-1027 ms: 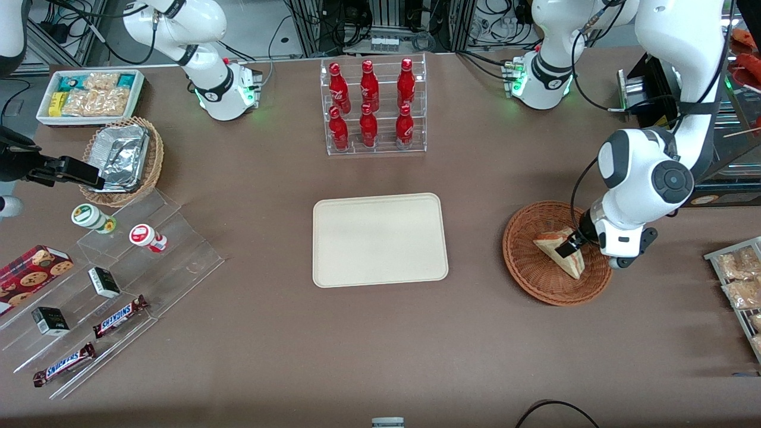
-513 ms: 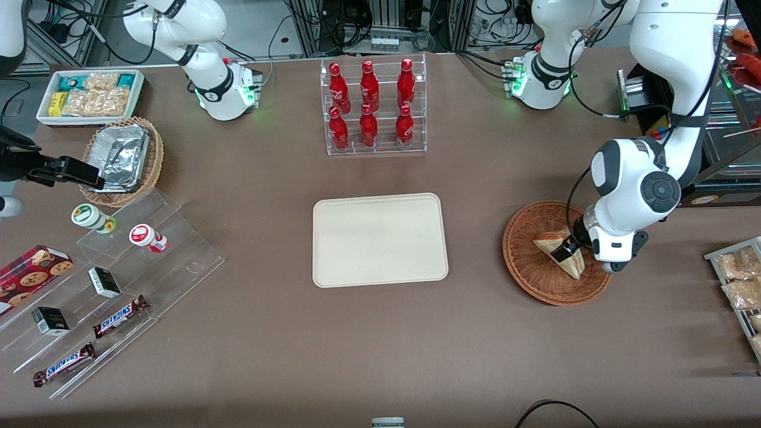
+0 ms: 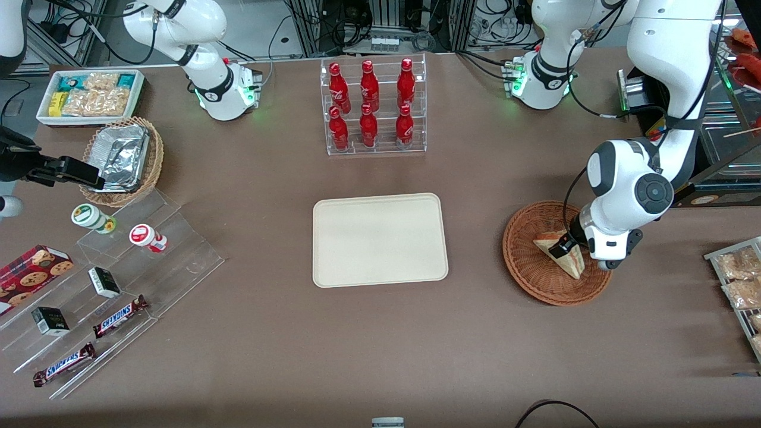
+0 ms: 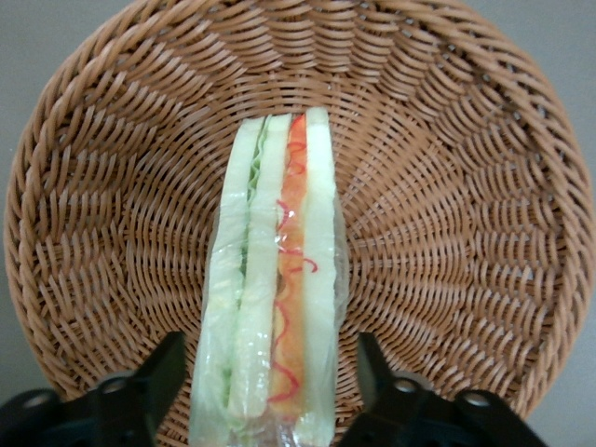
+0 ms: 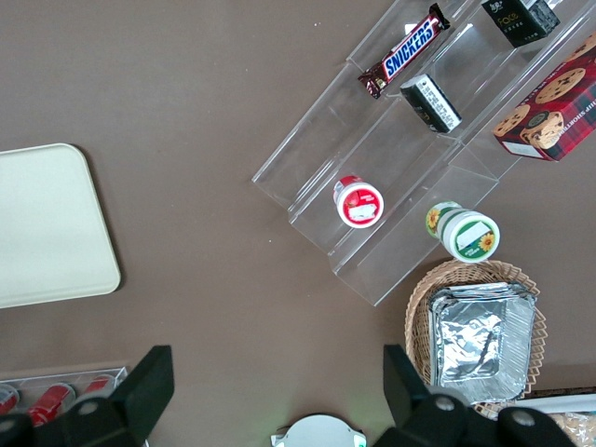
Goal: Place sandwich from basket to tray
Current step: 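Lift the sandwich and carry it over the cream tray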
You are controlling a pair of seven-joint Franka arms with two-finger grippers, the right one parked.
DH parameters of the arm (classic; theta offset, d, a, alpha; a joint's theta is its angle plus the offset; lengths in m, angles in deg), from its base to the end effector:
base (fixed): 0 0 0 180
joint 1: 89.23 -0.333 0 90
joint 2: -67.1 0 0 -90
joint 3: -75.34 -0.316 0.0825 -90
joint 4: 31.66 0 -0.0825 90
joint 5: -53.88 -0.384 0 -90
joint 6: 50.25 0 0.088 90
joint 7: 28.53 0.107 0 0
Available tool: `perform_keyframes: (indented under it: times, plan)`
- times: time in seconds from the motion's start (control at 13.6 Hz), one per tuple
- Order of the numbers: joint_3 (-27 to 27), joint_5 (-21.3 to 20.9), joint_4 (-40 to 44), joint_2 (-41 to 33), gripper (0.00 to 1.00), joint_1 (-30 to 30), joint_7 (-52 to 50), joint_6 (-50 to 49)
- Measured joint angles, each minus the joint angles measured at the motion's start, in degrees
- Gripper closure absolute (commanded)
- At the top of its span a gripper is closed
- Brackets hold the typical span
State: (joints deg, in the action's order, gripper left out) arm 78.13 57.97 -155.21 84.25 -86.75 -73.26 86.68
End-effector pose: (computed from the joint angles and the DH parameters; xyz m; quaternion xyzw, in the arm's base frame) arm 0.5575 -0.0520 0.2534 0.9306 0.3632 -0.0428 0.0139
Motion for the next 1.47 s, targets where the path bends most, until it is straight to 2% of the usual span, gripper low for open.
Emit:
perform_keyframes:
  times: [0.37,0.66,0.88,1.1,1.47]
  plan:
    - [0.1,0.0,0.6,-0.8,1.00,0.1,2.3,-2.7]
    - [0.7,0.0,7.6,-2.9,1.00,0.2,4.9,-13.0]
    - [3.1,-0.1,10.1,-3.1,1.00,1.1,7.7,-14.2]
    - [3.8,-0.1,13.0,-2.9,1.00,5.3,8.7,-17.3]
    - [4.2,-0.9,17.5,0.4,1.00,15.9,8.7,-18.3]
